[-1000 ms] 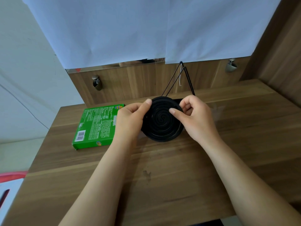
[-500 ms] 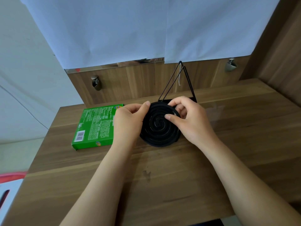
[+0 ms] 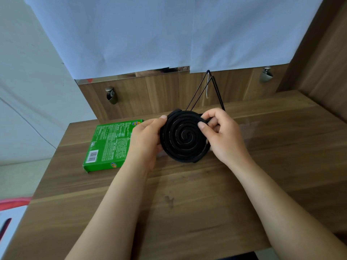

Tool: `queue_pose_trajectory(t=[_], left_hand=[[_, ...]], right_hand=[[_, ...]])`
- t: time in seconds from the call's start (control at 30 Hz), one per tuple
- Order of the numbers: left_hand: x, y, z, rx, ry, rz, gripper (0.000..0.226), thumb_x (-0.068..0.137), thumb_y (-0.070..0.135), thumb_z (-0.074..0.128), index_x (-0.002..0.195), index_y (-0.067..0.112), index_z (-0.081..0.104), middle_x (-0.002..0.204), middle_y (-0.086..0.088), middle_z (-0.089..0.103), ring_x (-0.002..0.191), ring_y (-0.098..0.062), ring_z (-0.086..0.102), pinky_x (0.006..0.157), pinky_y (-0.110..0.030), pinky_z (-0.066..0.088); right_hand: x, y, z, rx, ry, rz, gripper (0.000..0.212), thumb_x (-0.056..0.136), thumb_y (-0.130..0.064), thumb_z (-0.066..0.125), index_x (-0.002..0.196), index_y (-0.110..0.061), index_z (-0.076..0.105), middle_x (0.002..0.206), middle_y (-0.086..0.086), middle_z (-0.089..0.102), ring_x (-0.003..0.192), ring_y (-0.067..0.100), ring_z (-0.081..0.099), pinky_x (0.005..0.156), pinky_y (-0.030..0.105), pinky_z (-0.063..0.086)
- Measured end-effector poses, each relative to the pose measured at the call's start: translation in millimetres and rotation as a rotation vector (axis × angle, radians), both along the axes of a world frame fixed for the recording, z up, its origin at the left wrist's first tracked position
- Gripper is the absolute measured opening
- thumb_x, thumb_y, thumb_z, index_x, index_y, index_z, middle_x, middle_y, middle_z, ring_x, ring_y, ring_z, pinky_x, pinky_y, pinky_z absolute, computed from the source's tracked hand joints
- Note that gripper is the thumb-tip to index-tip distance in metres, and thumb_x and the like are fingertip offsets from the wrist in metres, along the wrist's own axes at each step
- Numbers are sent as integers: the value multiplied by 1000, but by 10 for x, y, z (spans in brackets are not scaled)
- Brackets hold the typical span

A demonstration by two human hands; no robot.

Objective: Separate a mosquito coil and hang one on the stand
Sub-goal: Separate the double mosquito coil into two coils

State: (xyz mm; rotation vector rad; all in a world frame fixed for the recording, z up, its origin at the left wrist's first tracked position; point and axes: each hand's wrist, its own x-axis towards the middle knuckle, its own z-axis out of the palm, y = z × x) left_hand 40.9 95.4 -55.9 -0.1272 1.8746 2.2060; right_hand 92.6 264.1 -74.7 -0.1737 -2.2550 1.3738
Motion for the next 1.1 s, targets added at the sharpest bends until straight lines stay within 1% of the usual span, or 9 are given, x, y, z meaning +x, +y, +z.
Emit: queue_pose_trajectory(t=[0.13, 0.2, 0.4, 0.57, 0.73, 0.87, 0.93, 1.03, 1.1], left_hand=[[4, -1, -11, -26, 26, -17, 28, 91, 26, 66, 67, 16, 75, 83, -17, 67, 75, -30, 65, 54, -33, 58], [12, -3, -13, -58, 44, -22, 25, 89, 31, 68, 69, 18, 77, 81, -17, 69, 74, -30, 67, 58, -36, 59], [39, 14, -2, -85, 73, 0, 24, 90, 35, 67, 83, 15, 79, 79, -14, 73, 75, -30, 70, 68, -46, 60], [49, 38, 31, -67, 94, 6, 21, 90, 29, 68, 86, 10, 75, 82, -16, 70, 75, -27, 68, 62, -37, 60], [44, 16, 18, -142, 208, 43, 12, 85, 21, 73, 85, 10, 76, 89, -18, 75, 82, -28, 70, 80, -46, 61], [41, 1, 2, -262, 335, 98, 13, 82, 28, 73, 81, 16, 76, 85, -12, 76, 89, -36, 71, 84, -54, 57], [27, 1, -15, -328, 386, 128, 10, 85, 27, 73, 79, 19, 75, 80, -3, 75, 86, -27, 71, 81, -44, 59], [33, 12, -22, -444, 477, 154, 11, 87, 26, 71, 77, 22, 71, 71, 10, 70, 62, 5, 61, 63, -12, 46], [43, 30, -25, -467, 490, 162, 10, 87, 25, 70, 78, 21, 69, 67, 14, 65, 56, 9, 56, 57, -6, 40]], right_hand=[[16, -13, 7, 77, 15, -12, 8, 89, -27, 65, 91, -24, 58, 77, -6, 59, 68, 14, 60, 64, 34, 54], [22, -20, 17, 116, 24, -27, 13, 87, -31, 68, 91, -22, 59, 82, -9, 61, 70, 9, 60, 65, 28, 52], [25, -20, 42, 53, 25, -38, 11, 85, -22, 72, 88, -26, 63, 73, -6, 60, 69, 19, 66, 69, 42, 56], [17, 5, 38, 49, 42, -93, 19, 88, -20, 69, 82, -34, 57, 70, -2, 60, 69, 18, 65, 69, 40, 55], [14, 5, 32, 52, 26, -98, 17, 89, -20, 67, 84, -32, 56, 71, -1, 60, 69, 17, 66, 65, 30, 53], [20, -7, 38, 35, 22, -70, 11, 88, -23, 68, 88, -28, 59, 71, -1, 60, 68, 18, 66, 63, 39, 57], [25, -11, 38, 31, 18, -60, 12, 85, -26, 71, 89, -26, 60, 69, -2, 59, 67, 15, 65, 61, 41, 58], [26, -12, 35, 40, 9, -60, 19, 79, -27, 77, 88, -28, 60, 65, -7, 57, 61, 9, 61, 57, 39, 58], [22, -9, 32, 39, 8, -61, 20, 78, -27, 78, 86, -29, 60, 63, -8, 56, 60, 8, 60, 55, 38, 58]])
